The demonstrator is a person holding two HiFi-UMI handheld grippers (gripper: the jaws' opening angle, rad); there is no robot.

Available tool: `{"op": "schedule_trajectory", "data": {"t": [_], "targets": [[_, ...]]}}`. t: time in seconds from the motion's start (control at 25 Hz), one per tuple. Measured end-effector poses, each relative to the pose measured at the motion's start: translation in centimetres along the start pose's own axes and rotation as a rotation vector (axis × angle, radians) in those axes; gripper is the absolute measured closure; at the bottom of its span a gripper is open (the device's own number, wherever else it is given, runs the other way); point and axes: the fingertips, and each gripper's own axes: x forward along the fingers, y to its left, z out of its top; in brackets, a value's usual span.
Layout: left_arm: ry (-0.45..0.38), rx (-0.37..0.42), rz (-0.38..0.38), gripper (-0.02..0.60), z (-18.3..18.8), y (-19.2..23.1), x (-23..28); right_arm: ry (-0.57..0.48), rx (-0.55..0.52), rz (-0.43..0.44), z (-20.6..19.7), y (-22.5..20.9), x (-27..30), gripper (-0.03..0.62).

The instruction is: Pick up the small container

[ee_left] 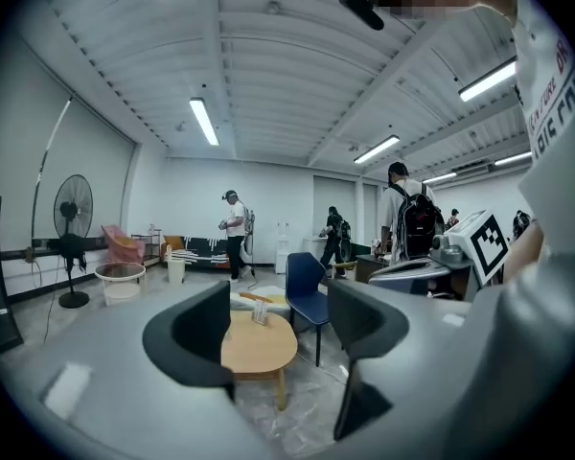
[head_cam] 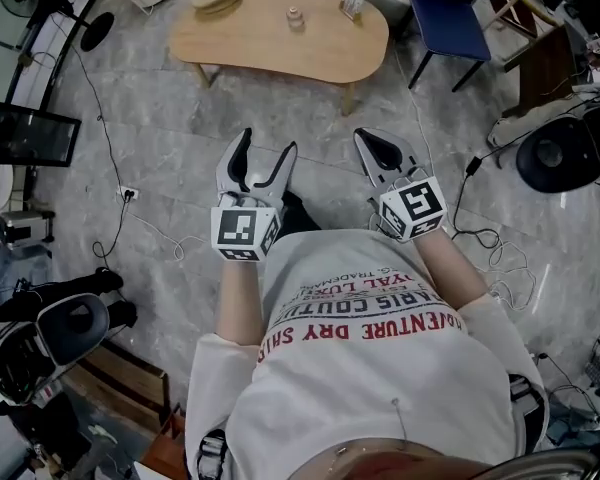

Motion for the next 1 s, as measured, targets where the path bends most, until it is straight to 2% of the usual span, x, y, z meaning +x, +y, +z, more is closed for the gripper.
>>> {"op": "schedule_trajectory", "data": {"t": [0.12,0.24,0.36,0.52,0.6,0.8,1.0], "targets": [[0.008,-0.011,-0.029,0.278,-0.2,4.0,2.0,0.013,0.0,-0.019,0.4,-0.4,4.1,0.588],[0.014,0.001,-0.107,0.278,0.4,8.0,4.4,0.041,-0.002,-0.036,0.9,-0.8,8.8,0.588],[0.019,0.018,-0.152,0.279,1.3,12.9,7.0,0.054,-0.007,-0.066,2.0,-1.6,14.3,0.588],[0.017,-0.038,-0.215,0.279,2.4,19.1,9.7,0.049,0.009,-0.124,4.1,-2.1,20.7,0.588],[0.031,-0.032,-0.239,0.278,2.6,21.7,11.1,0.053,0.007,-0.137,4.8,-2.3,23.4,0.588],[0.077,0.001,-0.279,0.279,2.3,26.8,14.8,0.062,0.041,-0.193,5.4,-3.9,28.3,0.588],[0.11,0.011,-0.283,0.278,0.5,29.2,20.7,0.096,0.079,-0.231,3.8,-7.9,31.6,0.588]]}}
